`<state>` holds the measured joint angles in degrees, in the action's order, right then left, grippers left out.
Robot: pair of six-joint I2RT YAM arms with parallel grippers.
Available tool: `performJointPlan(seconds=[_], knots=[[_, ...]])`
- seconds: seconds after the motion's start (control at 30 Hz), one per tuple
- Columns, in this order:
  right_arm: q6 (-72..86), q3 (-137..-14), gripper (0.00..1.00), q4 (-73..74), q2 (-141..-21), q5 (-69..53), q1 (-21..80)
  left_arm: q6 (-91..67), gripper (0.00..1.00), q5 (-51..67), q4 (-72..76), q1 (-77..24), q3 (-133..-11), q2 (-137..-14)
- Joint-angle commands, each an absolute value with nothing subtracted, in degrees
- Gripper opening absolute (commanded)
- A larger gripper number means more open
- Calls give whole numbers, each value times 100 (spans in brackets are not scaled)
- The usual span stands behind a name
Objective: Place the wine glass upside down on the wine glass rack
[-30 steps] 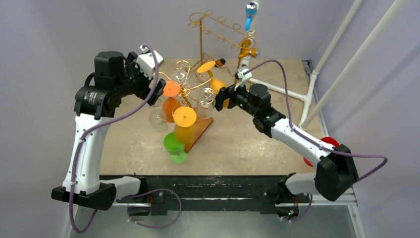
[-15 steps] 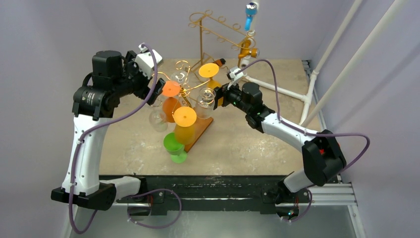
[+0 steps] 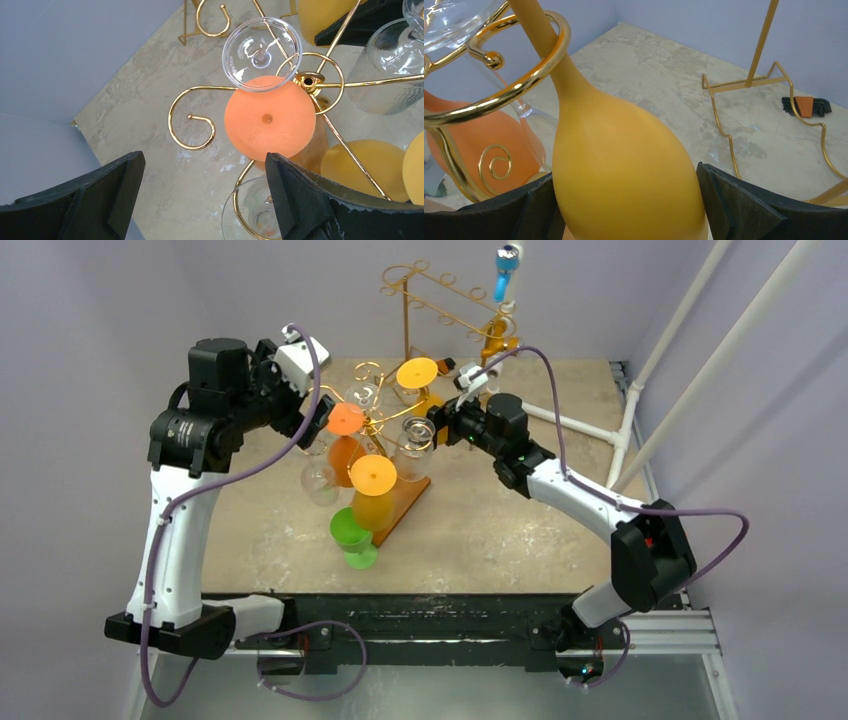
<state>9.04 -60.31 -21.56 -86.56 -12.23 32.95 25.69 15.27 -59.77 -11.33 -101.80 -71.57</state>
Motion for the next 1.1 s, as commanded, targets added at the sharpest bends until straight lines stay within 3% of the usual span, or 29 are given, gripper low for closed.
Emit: performJointPlan(seconds=[0.0, 0.63, 1.07], knots=[[835, -6496, 99, -1967, -8821, -1144, 3224, 2569, 100, 1622, -5993, -1134, -10500, -7178], [770, -6372, 99, -2066, -8955, -1082, 3223, 2596, 100, 1624, -6047, -1134, -10617, -7188], [783, -5604, 99, -2687, -8337, -660, 3208, 2628, 100, 1644, -6091, -1138, -10763, -7251]])
